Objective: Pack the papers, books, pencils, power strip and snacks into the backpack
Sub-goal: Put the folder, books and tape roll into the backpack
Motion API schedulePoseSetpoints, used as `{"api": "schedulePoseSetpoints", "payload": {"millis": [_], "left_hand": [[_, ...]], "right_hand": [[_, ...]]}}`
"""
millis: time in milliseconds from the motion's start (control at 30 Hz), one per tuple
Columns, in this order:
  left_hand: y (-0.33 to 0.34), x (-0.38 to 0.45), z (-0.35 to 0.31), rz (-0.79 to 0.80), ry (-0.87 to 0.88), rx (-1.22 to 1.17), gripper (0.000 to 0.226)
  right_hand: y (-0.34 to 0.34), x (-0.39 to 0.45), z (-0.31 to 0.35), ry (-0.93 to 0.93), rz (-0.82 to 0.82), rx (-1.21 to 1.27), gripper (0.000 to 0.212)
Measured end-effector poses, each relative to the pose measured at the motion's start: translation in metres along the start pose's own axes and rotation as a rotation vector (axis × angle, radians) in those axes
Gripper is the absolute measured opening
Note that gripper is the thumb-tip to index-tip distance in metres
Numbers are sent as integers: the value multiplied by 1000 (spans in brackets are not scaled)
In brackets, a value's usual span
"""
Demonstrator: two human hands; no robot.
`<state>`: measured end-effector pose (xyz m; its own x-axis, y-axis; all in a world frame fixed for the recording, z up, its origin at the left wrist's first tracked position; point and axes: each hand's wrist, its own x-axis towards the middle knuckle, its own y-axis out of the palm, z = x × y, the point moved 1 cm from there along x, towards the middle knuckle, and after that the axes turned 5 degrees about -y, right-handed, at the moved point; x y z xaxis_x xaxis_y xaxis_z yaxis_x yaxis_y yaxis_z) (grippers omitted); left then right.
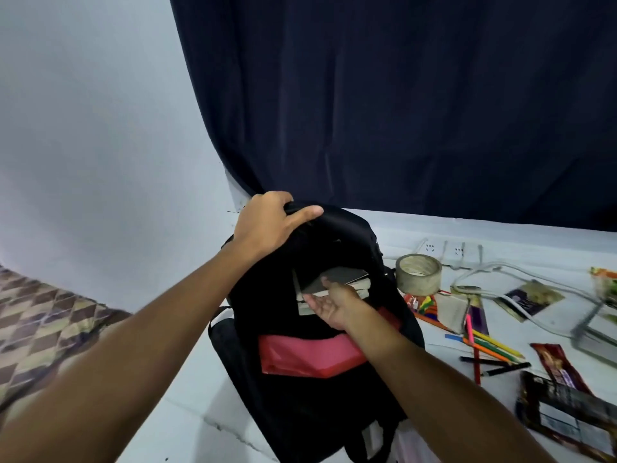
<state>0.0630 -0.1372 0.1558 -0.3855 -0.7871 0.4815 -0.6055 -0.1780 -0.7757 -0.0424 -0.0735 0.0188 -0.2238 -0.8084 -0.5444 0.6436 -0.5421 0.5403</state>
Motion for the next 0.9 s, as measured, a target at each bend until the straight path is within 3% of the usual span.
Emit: {"api": "schedulePoseSetpoints", "payload": {"millis": [100, 167, 267, 333, 367, 433, 567, 700, 767, 900], "left_hand": [[3, 1, -1, 1, -4, -3, 65], [5, 2, -1, -5, 0, -10, 63], [9, 2, 1, -22, 3, -12, 63], [10, 2, 2, -20, -6, -27, 62], [11, 1, 4, -18, -10, -35, 61], [13, -1, 7, -14, -10, -49, 59], [20, -10, 14, -1, -15, -39, 63], [26, -16, 21, 35, -10, -62, 67], [30, -18, 23, 56, 6, -77, 69], [41, -22, 24, 89, 5, -84, 70]], "right_hand": [[-12, -9, 2, 48, 37, -221, 21], [-14, -15, -1, -73, 32, -455, 17], [-11, -18, -4, -521, -10, -1097, 13], [-14, -16, -6, -800, -27, -1679, 31], [-16, -13, -8, -817, 28, -1869, 37], [-26, -4, -10, -659, 140, -1970, 43], [-35, -14, 5, -593, 242, -1622, 37], [-50, -74, 42, -534, 332, -855, 12], [-73, -103, 63, -602, 225, -541, 9], [-152, -134, 94, -757, -201, -16, 11]]}}
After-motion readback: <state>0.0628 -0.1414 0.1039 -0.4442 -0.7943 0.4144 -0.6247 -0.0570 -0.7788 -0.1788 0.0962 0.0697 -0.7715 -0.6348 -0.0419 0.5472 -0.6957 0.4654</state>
